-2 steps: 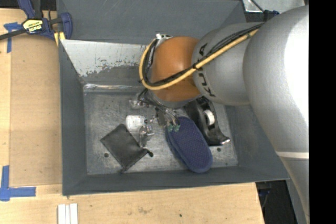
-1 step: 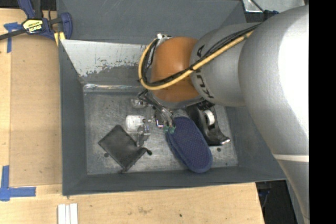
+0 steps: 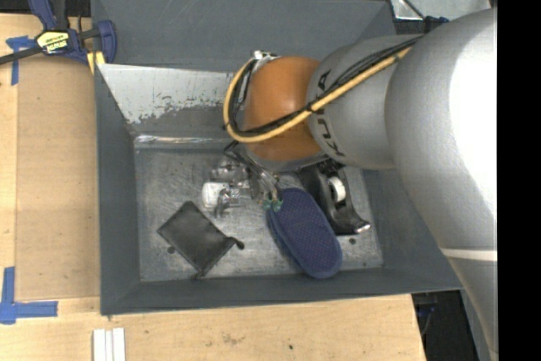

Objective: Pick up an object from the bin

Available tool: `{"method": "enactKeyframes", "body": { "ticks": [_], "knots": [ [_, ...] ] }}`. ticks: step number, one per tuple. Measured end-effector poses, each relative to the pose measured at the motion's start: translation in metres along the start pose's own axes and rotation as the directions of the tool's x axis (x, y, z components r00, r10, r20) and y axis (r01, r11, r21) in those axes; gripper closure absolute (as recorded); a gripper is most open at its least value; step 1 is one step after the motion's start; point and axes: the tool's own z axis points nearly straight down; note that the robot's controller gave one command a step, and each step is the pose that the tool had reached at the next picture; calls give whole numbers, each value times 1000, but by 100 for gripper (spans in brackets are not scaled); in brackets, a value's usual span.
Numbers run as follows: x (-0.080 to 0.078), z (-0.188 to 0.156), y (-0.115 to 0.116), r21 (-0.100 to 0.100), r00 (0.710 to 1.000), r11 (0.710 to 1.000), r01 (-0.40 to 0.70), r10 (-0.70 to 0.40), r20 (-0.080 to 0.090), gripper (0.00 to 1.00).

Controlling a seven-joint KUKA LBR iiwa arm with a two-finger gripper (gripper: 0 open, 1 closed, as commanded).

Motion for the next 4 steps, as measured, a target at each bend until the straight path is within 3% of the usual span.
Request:
{"method": "enactKeyframes", "body": {
  "ticks": [1,2,4],
  "knots": [
    [-1,-7,0,5,1000,1000,1,-1,-19,100],
    [-3,-12,0,5,1000,1000,1,-1,-19,100],
    [-8,-87,0,4,1000,1000,2,-2,-17,100]
  ]
}}
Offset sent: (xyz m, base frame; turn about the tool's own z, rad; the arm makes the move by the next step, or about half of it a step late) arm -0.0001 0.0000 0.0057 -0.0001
